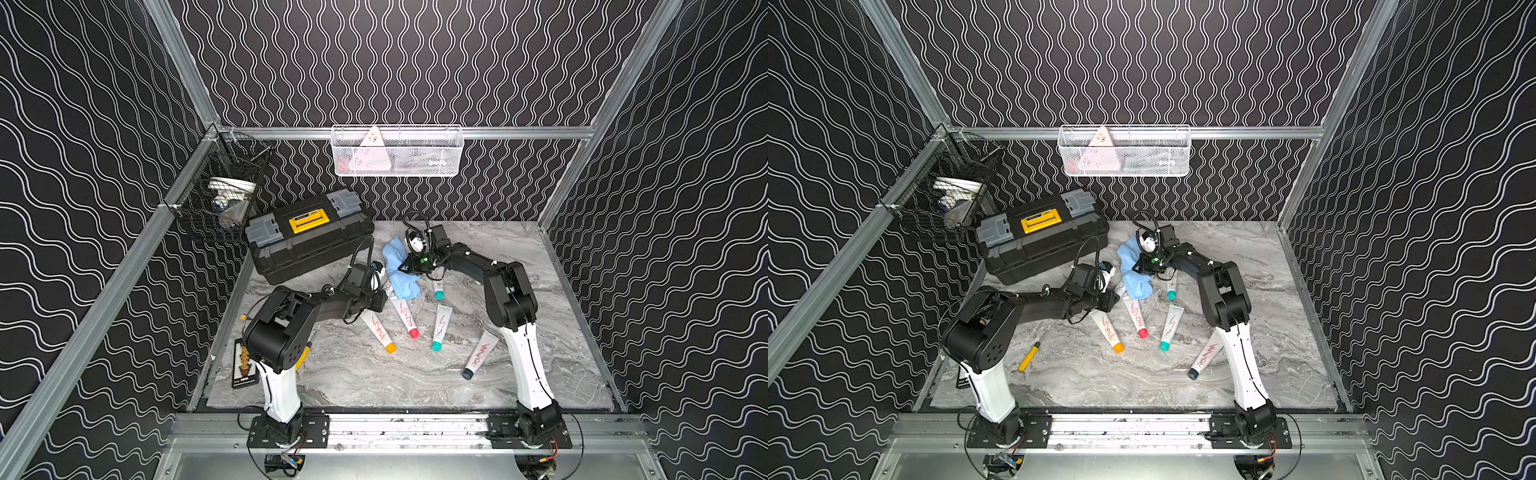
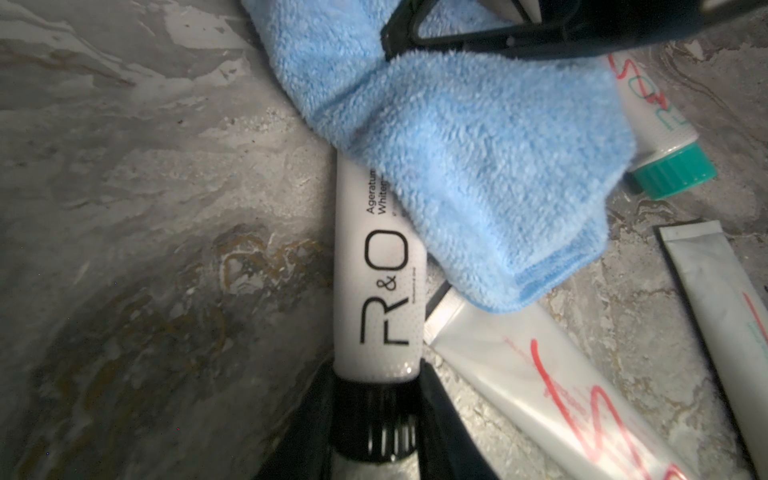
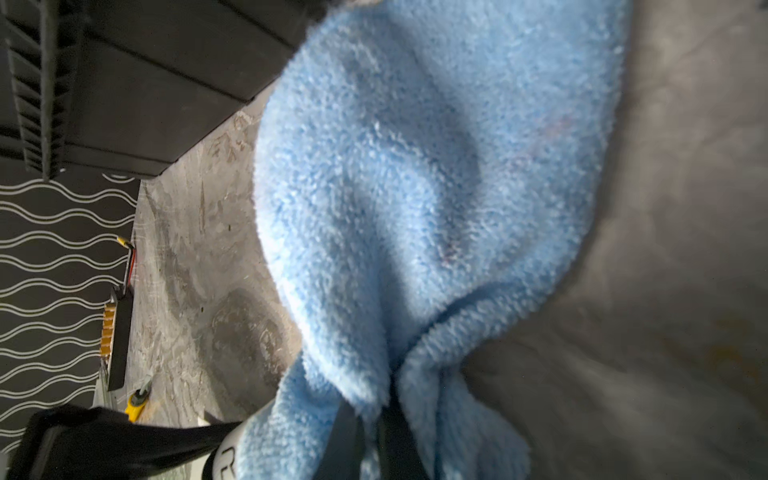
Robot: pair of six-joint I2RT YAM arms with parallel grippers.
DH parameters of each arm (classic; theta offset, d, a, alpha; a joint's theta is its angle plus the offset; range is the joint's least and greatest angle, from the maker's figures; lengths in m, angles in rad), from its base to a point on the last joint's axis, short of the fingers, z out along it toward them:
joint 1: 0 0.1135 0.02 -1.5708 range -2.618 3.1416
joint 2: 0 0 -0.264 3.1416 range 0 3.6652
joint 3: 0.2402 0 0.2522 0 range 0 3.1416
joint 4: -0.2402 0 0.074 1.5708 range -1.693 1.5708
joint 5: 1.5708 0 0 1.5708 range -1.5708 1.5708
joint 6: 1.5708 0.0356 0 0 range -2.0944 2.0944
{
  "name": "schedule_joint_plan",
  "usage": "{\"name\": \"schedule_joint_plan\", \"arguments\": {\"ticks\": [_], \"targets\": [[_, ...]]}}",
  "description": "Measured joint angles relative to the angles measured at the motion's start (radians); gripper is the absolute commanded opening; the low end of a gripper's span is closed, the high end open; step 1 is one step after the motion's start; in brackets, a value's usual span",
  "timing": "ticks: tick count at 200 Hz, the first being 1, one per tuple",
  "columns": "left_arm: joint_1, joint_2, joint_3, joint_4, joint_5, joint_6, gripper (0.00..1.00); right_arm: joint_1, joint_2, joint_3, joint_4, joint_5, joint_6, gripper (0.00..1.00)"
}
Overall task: Wipe the surface of the toothpaste tube
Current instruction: Wipe the dirt from the toothpaste tube.
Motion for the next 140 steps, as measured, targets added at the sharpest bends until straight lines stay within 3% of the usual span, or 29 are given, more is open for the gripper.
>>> {"name": "schedule_joint_plan", "arguments": {"ticks": [140], "targets": [[0.0,-0.001,0.0,-0.01,0.0,-0.001,0.16,0.137,-0.146,-0.225,0.076,-0.068,0.0,0.0]]}}
